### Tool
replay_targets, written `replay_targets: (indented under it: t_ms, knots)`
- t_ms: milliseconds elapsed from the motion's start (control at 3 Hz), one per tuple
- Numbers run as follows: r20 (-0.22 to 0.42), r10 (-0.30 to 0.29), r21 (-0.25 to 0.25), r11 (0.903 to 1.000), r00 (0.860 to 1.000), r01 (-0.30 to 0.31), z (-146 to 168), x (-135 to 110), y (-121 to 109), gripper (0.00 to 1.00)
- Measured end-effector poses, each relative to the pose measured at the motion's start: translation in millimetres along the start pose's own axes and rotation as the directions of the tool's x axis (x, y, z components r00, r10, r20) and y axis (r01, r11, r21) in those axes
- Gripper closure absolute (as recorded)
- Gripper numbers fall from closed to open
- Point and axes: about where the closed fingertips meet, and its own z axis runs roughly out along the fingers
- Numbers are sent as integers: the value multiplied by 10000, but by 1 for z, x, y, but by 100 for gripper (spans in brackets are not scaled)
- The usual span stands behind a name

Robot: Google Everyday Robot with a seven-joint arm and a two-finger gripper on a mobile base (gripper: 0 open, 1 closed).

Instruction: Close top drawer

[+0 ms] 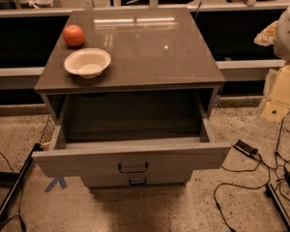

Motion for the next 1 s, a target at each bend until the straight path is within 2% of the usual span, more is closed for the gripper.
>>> replay_targets:
  t_ms: [333,667,1000]
  knots:
    - [7,-1,-7,10000,10000,1,2,0,1,0]
    - [135,-25,-181,9998,9999,27,49,1,12,0]
    - [490,-426,-128,9990,9979,433,97,-3,42,0]
